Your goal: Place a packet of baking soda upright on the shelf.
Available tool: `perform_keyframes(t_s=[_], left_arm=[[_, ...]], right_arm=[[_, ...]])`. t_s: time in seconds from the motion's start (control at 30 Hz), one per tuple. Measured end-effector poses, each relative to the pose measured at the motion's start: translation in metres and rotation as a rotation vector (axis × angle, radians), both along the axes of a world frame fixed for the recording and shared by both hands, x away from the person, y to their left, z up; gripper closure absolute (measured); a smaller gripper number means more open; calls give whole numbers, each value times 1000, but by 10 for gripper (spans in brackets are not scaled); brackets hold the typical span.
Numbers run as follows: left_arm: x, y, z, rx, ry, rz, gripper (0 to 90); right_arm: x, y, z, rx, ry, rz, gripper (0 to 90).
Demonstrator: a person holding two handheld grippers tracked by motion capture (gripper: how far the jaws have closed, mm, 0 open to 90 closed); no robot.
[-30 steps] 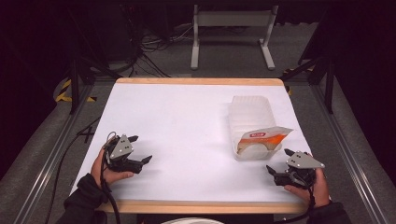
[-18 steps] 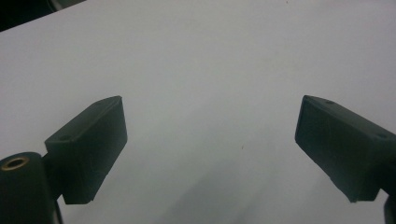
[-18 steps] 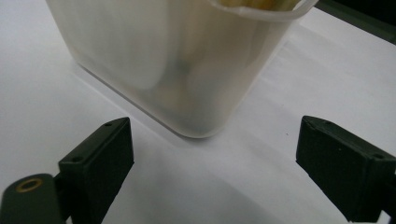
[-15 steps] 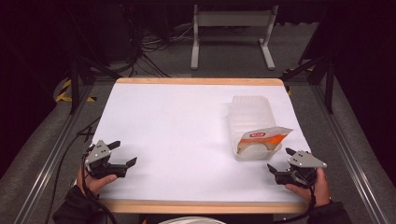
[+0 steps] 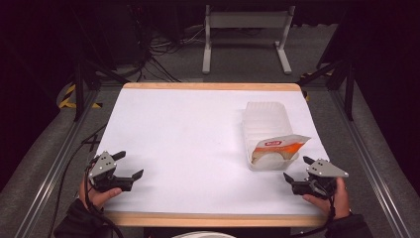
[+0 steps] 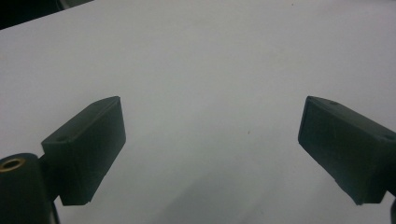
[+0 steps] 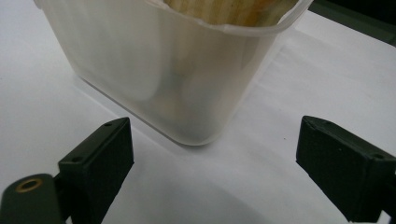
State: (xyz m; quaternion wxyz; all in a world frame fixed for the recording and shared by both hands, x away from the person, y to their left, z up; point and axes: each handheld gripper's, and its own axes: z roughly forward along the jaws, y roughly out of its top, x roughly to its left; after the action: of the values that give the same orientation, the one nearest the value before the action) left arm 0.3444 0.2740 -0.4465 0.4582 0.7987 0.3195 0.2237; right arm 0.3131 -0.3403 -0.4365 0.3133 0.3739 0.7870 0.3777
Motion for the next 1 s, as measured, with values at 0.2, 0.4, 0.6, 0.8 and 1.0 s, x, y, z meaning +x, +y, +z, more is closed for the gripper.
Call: perform_keyframes(t_s=[0.2, 0.4, 0.6, 0.8, 1.0], left_arm=[[2, -2, 0, 6, 2, -5, 82], [3, -3, -1, 7, 9, -3, 75], [5, -5, -1, 16, 22, 0, 55], [6, -6, -1, 19, 10, 5, 55], [8, -6, 0, 11, 8, 10, 56]], right_arm=[[0, -1, -1, -4, -1, 1, 117], [0, -2, 0, 2, -5, -1, 117], [0, -3, -1, 6, -2, -1, 117], [0, -3, -1, 6, -1, -2, 117], [-2, -4, 0, 10, -5, -9, 117]])
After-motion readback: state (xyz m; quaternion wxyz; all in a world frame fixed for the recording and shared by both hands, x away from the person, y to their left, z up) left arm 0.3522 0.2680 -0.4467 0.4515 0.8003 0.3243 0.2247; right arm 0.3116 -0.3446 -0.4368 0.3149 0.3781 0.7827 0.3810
